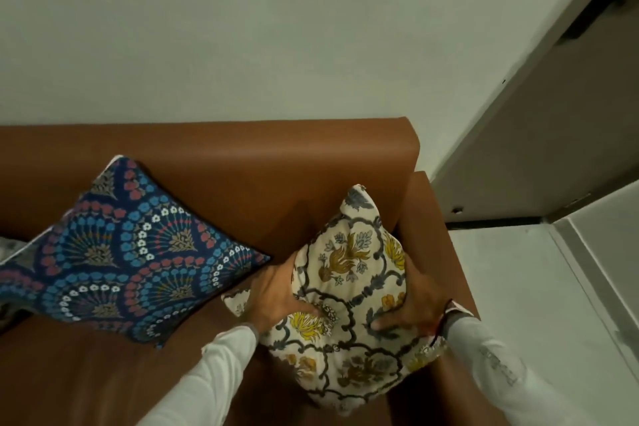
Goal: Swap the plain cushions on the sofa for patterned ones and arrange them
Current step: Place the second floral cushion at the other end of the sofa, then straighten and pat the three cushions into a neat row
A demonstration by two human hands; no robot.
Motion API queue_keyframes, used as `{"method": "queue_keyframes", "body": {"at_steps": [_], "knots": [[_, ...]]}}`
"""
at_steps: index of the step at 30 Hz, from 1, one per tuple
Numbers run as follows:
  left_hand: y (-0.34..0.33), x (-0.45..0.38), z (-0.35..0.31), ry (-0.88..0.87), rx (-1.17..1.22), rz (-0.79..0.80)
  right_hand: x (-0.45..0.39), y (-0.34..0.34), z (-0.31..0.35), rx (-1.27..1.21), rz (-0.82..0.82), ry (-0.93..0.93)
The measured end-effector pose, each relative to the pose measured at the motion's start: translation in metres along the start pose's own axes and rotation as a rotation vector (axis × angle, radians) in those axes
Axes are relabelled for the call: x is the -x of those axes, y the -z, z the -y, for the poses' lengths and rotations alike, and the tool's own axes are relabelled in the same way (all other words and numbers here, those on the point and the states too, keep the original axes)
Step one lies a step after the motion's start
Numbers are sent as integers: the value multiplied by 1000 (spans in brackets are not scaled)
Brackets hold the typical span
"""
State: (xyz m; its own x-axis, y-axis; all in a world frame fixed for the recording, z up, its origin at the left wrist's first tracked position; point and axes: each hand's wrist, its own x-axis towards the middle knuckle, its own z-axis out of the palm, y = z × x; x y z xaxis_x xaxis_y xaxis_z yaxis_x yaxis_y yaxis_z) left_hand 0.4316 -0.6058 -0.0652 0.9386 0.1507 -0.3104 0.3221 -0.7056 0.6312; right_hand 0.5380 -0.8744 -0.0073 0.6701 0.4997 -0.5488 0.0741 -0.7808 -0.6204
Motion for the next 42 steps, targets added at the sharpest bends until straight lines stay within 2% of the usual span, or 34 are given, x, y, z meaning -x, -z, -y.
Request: {"method": "queue_keyframes", "body": {"at_steps": [3,8,15,19,21,24,26,29,32,35,38,42], "knots": [[23,2,-9,16,-87,-147,-11,19,15,129,-172,145],[54,-22,-21,23,-90,-255,-50,57,46,179,-210,203],[56,-55,-24,108,-171,-237,-87,62,40,225,-310,178],[65,-39,-9,45,-430,-158,-85,38,29,275,-476,228],[87,-18,7,-54,-566,-258,-76,22,27,353,-592,346],[132,6,38,-110,-614,-558,-60,-3,31,452,-735,585],[163,10,52,5,-619,-731,-54,-25,52,577,-777,737],[195,-4,61,250,-535,-756,-58,-63,101,770,-729,850],[207,-15,79,426,-375,-647,-74,-88,133,991,-603,704],[198,-10,100,497,-270,-564,-82,-89,133,1145,-542,499],[192,11,115,454,-248,-520,-84,-88,131,1198,-508,434],[199,60,139,341,-175,-557,-79,-90,144,1237,-481,353]]}}
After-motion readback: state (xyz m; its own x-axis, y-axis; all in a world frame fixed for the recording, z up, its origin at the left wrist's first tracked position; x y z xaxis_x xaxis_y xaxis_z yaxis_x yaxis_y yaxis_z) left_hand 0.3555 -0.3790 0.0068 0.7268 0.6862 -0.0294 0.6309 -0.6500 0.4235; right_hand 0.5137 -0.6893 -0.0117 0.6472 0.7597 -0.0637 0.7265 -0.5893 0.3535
